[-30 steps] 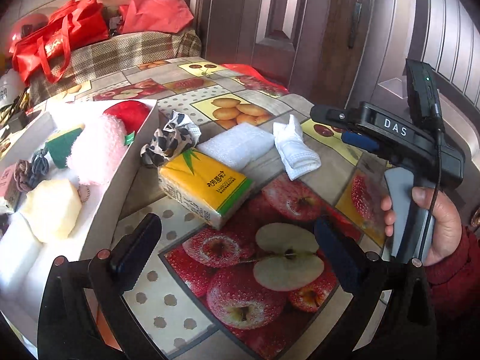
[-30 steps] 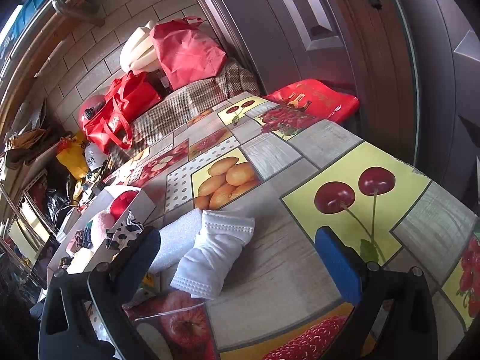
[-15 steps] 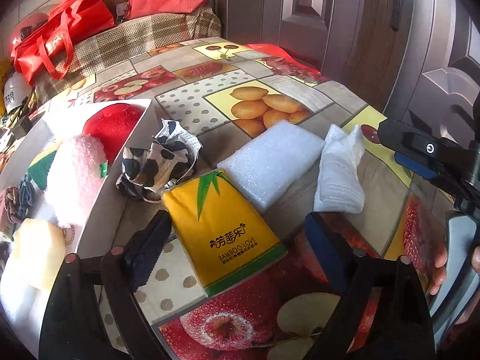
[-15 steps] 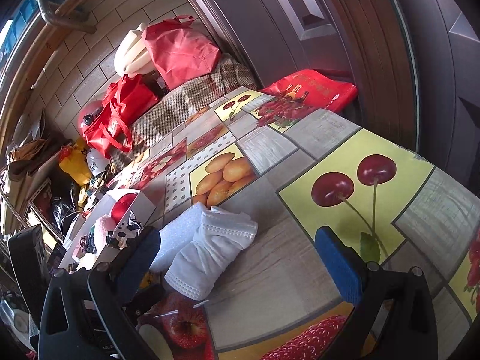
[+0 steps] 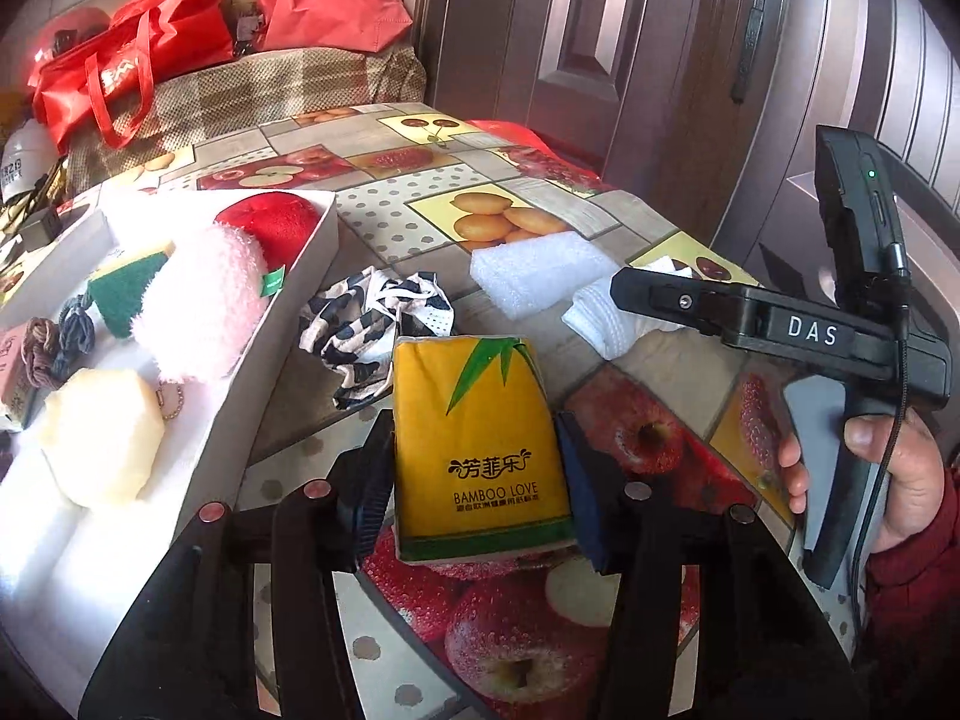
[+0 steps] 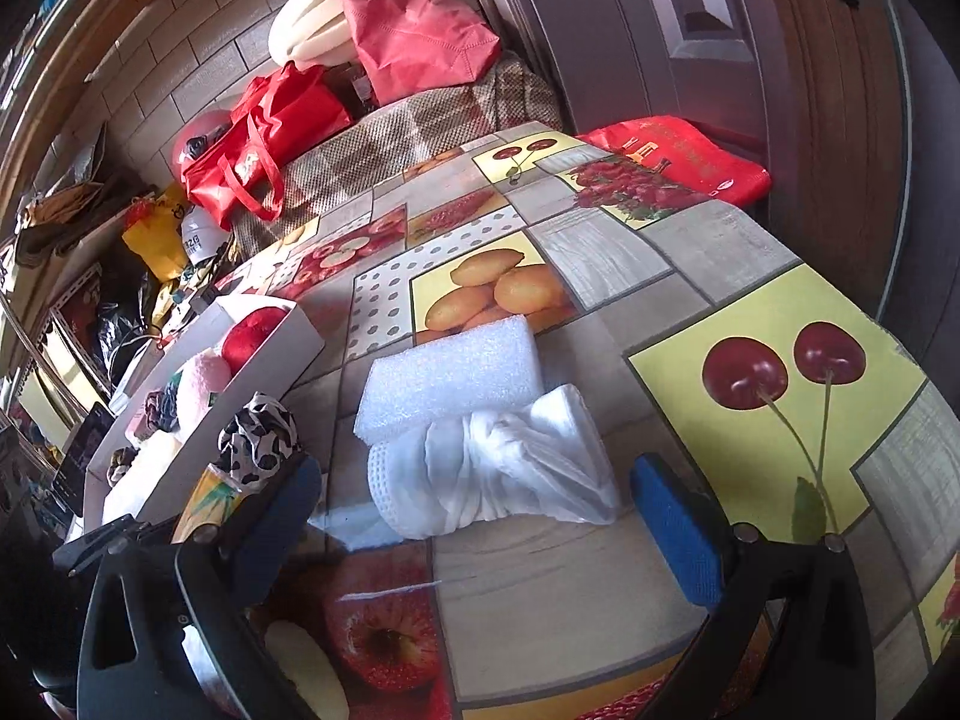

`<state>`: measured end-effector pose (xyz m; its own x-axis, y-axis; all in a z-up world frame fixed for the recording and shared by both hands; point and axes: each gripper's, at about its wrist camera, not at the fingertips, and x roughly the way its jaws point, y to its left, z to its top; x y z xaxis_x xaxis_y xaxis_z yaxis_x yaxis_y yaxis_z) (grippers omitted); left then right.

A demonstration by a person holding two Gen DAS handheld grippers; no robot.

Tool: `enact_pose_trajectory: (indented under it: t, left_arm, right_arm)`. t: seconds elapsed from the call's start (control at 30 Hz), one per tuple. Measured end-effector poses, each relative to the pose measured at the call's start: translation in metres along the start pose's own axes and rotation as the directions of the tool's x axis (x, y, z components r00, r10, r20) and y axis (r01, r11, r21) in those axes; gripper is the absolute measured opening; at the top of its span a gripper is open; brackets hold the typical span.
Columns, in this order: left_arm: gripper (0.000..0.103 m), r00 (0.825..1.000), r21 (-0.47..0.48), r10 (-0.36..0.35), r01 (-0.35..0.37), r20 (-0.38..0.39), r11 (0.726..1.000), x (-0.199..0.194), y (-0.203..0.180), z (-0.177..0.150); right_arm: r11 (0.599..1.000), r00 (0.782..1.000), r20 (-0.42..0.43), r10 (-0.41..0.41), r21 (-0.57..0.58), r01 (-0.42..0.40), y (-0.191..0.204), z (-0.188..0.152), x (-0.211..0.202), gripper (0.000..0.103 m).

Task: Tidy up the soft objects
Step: 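Grasp the yellow tissue pack with the left tool while the right tool grasps the white sock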

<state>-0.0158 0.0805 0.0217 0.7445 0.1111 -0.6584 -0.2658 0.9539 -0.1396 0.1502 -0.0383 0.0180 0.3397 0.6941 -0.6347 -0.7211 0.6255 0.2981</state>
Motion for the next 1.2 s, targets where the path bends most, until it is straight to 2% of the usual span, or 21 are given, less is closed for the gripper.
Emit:
enact_pose_trajectory:
  t: [0.1,0.23,0.27,0.3,0.37,0.43,0.53,0.63,0.7,0.77,0.9,1.2]
  left_arm:
    - [0.050,1.000,0.013,0.000,0.000,0.028,1.000,-0.007,-0.002,-0.001]
    - [0.050,0.999,0.039,-0.010,0.008,0.053,0.999,-0.012,-0.006,-0.001]
    - [0.050,0.998,0.042,-0.010,0.008,0.059,0.999,-0.013,-0.007,-0.001]
    - [0.050,0.998,0.044,-0.012,0.009,0.067,0.999,-0.015,-0.006,-0.001]
    - [0.050,0.996,0.047,-0.019,0.014,0.091,0.999,-0.020,-0.007,-0.002]
    - [0.050,0.992,0.055,-0.020,0.014,0.123,0.998,-0.026,-0.008,-0.003]
    - [0.051,0.986,0.075,-0.011,-0.002,0.169,0.997,-0.036,-0.011,-0.005]
    - [0.051,0.976,0.100,-0.001,-0.021,0.218,0.995,-0.045,-0.016,-0.009]
    - [0.051,0.965,0.112,-0.004,-0.026,0.260,0.993,-0.053,-0.018,-0.011]
    - [0.051,0.954,0.122,-0.007,-0.031,0.301,0.992,-0.061,-0.020,-0.014]
    - [0.051,0.945,0.145,-0.001,-0.049,0.327,0.988,-0.070,-0.021,-0.019]
    - [0.051,0.941,0.091,0.027,-0.062,0.338,0.994,-0.080,-0.002,-0.026]
  right_arm:
    - [0.988,0.992,-0.037,-0.118,-0.102,0.114,0.012,0.006,0.015,0.103]
    - [0.975,0.984,-0.107,-0.141,-0.187,0.119,0.019,0.007,0.034,0.101]
    - [0.975,0.986,-0.106,-0.130,-0.196,0.108,0.020,0.006,0.034,0.095]
    - [0.975,0.988,-0.100,-0.117,-0.202,0.095,0.021,0.005,0.032,0.073]
    - [0.974,0.991,-0.084,-0.108,-0.209,0.089,0.023,0.003,0.027,0.073]
    - [0.976,0.996,-0.035,-0.087,-0.202,0.078,0.025,0.000,0.014,0.071]
    - [0.979,0.994,0.095,-0.044,-0.195,0.062,0.027,-0.007,-0.016,0.071]
    - [0.977,0.966,0.258,-0.029,-0.198,0.082,0.033,-0.015,-0.047,0.071]
    - [0.976,0.949,0.316,-0.020,-0.199,0.087,0.037,-0.019,-0.058,0.071]
    - [0.980,0.940,0.342,-0.001,-0.185,0.068,0.039,-0.019,-0.064,0.071]
    - [0.983,0.934,0.356,0.011,-0.176,0.056,0.044,-0.018,-0.064,0.071]
    - [0.980,0.934,0.356,0.012,-0.189,0.059,0.047,-0.018,-0.063,0.072]
